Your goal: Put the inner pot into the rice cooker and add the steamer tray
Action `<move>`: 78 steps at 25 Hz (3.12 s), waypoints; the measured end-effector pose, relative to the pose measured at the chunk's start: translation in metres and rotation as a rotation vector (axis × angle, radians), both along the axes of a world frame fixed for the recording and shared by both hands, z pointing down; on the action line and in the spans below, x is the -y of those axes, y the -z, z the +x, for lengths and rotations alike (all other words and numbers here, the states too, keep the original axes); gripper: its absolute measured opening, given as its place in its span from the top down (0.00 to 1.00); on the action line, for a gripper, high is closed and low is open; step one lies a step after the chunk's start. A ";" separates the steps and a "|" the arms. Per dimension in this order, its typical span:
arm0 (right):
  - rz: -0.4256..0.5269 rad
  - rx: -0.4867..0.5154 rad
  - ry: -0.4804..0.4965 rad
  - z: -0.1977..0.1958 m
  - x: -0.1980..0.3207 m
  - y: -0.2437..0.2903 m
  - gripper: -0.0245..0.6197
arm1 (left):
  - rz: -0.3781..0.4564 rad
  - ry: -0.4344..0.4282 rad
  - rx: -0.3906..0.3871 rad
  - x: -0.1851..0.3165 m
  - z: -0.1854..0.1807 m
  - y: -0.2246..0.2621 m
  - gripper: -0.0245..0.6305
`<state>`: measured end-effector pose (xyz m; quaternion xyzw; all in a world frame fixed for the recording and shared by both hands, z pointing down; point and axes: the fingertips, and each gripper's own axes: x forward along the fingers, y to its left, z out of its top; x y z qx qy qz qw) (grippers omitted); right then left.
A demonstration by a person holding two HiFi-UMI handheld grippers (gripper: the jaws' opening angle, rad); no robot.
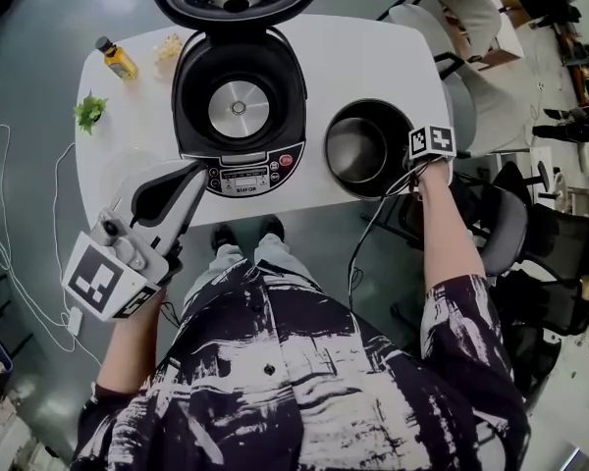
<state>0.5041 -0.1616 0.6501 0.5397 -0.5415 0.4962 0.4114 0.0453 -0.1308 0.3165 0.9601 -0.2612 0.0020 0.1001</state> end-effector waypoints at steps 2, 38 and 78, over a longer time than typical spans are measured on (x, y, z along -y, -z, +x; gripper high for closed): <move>0.007 0.009 -0.020 0.004 -0.004 0.002 0.96 | 0.005 -0.008 -0.001 -0.001 0.002 0.002 0.96; 0.213 0.441 0.293 -0.270 0.130 0.220 0.95 | 0.090 0.086 -0.084 -0.040 -0.090 0.039 0.96; 0.045 -0.006 0.190 -0.301 0.142 0.104 0.95 | 0.041 0.219 -0.105 -0.040 -0.179 0.009 0.96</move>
